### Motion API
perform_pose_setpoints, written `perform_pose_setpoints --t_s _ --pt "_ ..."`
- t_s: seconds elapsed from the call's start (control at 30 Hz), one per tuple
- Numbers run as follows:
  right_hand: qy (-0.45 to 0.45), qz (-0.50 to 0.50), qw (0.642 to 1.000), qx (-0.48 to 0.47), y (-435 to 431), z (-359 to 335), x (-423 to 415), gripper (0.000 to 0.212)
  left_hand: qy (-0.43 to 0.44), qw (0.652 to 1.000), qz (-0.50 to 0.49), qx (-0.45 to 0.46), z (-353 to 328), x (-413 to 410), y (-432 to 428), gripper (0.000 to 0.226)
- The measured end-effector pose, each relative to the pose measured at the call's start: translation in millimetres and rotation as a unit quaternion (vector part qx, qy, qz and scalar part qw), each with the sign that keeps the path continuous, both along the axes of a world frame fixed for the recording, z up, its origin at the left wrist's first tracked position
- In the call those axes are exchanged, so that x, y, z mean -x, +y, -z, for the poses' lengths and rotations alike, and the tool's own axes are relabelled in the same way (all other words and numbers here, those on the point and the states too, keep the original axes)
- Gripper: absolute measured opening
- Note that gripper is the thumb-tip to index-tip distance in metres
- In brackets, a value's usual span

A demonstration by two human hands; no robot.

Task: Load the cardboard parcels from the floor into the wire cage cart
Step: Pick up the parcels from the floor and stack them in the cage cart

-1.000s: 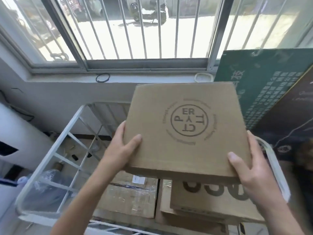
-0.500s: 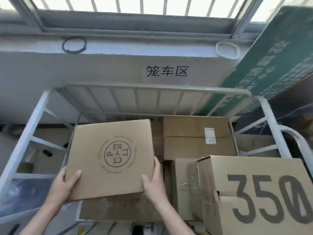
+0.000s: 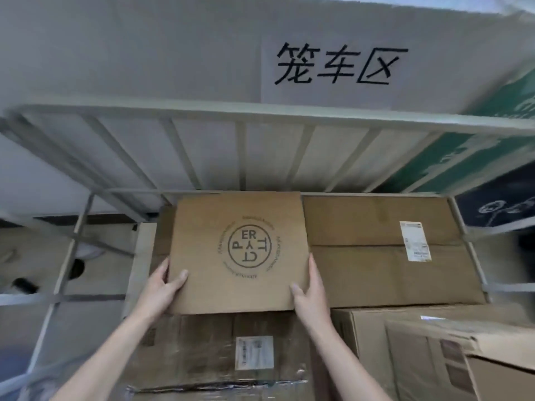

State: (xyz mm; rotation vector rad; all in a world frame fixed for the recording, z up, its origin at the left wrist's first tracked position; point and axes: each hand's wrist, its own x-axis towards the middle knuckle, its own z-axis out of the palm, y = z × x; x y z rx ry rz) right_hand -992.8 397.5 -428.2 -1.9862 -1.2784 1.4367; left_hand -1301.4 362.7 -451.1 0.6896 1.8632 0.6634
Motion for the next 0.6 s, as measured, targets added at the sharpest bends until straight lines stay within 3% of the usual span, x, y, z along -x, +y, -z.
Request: perform_pose_setpoints --t_s 0.23,0.37,0.6 --pt "-0.090 0.046 0.995 0.023 -11.6 17.5 -27.2 0.073 -0.010 0.999 0.025 0.018 13.1 -25.5 -2.5 0.059" --pt "-0.142 -0.004 0.989 0.033 -20.4 19.7 -31.2 0.073 -0.038 0.998 -0.007 0.041 15.3 -28.1 -10.8 0.047" --pt "-0.206 -0.074 0.974 0.048 -20.0 2.4 -38.8 0.077 -0.010 0.998 0.006 0.059 -5.1 -40.0 -11.4 0.060"
